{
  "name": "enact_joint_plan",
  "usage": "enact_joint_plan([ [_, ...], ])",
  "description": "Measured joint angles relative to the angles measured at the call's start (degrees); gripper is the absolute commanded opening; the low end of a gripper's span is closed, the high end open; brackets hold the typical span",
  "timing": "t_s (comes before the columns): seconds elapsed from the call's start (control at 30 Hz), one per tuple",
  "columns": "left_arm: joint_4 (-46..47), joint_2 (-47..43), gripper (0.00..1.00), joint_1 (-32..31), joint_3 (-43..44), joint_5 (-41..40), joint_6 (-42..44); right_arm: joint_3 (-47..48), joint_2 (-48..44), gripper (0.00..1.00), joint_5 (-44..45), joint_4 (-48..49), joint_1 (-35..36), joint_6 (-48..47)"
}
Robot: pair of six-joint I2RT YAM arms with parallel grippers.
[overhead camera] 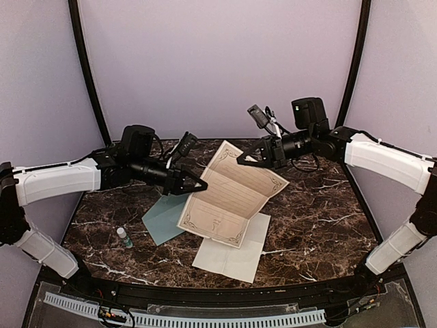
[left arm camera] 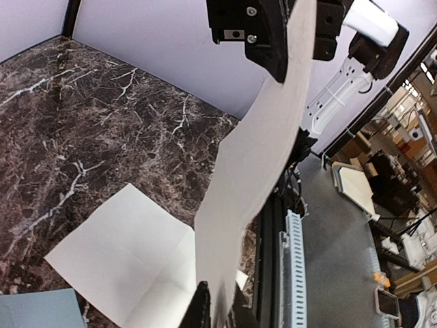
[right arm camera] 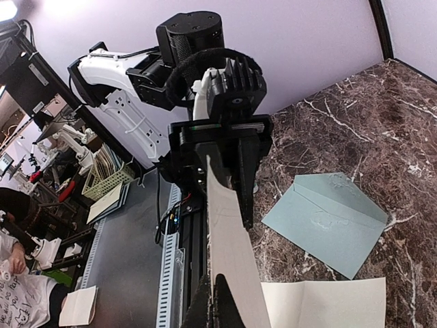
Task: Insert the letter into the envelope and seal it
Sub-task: Pick up the letter from the center of the board, then fold the letter.
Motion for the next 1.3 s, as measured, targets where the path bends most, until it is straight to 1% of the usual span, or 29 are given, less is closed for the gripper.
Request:
enact_joint_plan([
  [0.03, -0.2, 0.0, 0.0, -0.02, 0.02, -0.17, -0.09, 0.0, 0.0, 0.03, -0.04, 0.0, 0.0, 0.0],
  [0.1, -0.33, 0.0, 0.0, -0.04, 0.07, -0.7, 0.09, 0.0, 0.0, 0.42, -0.46, 0.02, 0.0, 0.07],
  [0.13, -0.35, 0.0, 0.0, -0.04, 0.07, -0.81, 0.2, 0.0, 0.0, 0.56, -0.76, 0.0, -0.02, 0.26],
  [0.2, -0.52, -0.07, 0.0, -0.04, 0.07, -1.22, 0.74, 0.0, -0.07, 0.71, -1.2, 0.04, -0.48, 0.37],
  [0.23, -0.83, -0.15, 0.0, -0.04, 0.07, -1.46, 1.11, -0.04, -0.24, 0.77, -1.36, 0.02, -0.72, 0.37],
  [0.3, -1.6, -0.81, 0.0, -0.04, 0.07, -1.88, 2.01, -0.5, -1.18, 0.83, -1.42, 0.35, -1.95, 1.11],
  [0.4, -2.71, -2.78, 0.0, -0.04, 0.07, -1.84, 3.98, -1.49, -4.04, 0.85, -0.79, 1.27, -5.49, 1.84],
  [0.5, -3.45, -4.72, 0.0, -0.04, 0.07, -1.14, 5.55, -1.4, -6.6, 0.85, 1.75, 1.62, -8.63, 2.01],
  [0.6, -3.76, -5.68, 0.0, -0.17, 0.07, 0.13, 6.27, -0.42, -6.58, 0.86, 3.1, 0.07, -9.14, 0.52],
  [0.77, -4.39, -5.75, 0.0, -0.46, 0.09, 1.81, 6.8, 2.51, -2.45, 0.87, 4.83, -6.91, -7.34, -4.66],
  [0.97, -4.9, -5.75, 0.0, -0.57, 1.16, 2.82, 7.23, 2.91, 1.11, 0.86, 4.59, -13.88, -1.42, -8.31],
  [1.2, -4.87, -5.7, 0.0, -0.59, 1.9, 4.76, 7.21, 2.91, 1.42, 0.75, 3.91, -15.67, 3.02, -9.73],
  [1.3, -4.9, -5.57, 0.0, -0.63, 2.19, 5.4, 7.21, 2.89, 1.66, 0.58, 3.45, -15.43, 3.41, -9.77],
])
